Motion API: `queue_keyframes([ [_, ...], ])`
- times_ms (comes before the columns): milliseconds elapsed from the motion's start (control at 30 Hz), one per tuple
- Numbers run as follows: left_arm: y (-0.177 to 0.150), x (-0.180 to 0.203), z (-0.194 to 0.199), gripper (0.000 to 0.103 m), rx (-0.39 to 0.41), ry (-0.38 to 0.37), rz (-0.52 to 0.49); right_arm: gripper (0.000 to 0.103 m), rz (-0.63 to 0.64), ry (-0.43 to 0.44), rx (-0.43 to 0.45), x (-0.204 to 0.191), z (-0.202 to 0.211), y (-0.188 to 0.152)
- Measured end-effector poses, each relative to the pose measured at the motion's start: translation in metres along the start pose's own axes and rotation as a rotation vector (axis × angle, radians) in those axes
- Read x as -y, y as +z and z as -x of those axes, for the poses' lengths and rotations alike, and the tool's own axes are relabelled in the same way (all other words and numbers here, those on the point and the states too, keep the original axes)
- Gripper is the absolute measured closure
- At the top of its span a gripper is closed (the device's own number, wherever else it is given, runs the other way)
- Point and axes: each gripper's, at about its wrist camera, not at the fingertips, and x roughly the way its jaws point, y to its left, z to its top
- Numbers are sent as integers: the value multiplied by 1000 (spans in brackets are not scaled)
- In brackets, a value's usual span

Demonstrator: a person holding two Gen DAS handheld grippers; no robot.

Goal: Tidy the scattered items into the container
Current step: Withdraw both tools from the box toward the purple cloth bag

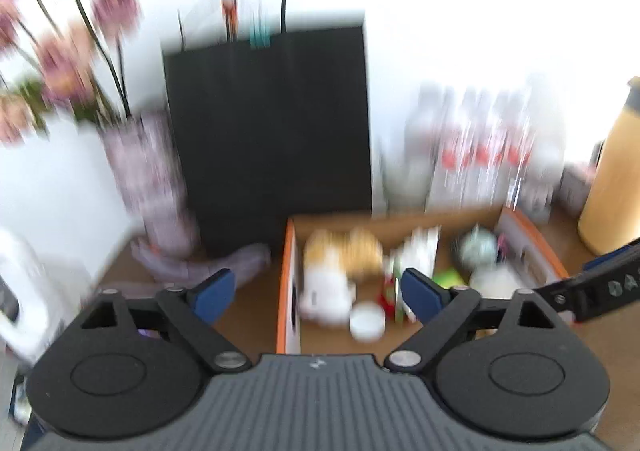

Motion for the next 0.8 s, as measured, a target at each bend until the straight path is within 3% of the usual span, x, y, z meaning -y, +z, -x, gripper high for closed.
queue_keyframes([
  [67,-15,7,13,8,143,29,-2,17,71,5,229,-8,13,-23],
  [133,-23,12,17,8,193,42,-11,17,160,42,437,-12,18,-50],
  [200,-26,11,17,8,202,28,14,17,201,24,514,-16,15,-65],
  [367,-28,9,12,8,182,11,35,17,186,-13,525,-18,7,-68],
  [500,-52,2,23,4,154,23,60,17,198,-45,491,-21,10,-81],
  [633,-92,0,55,3,84,9,66,17,206,-74,466,-23,27,-132],
  [800,-155,-11,119,0,116,-10,145,15,129,-56,390,-19,50,-220],
])
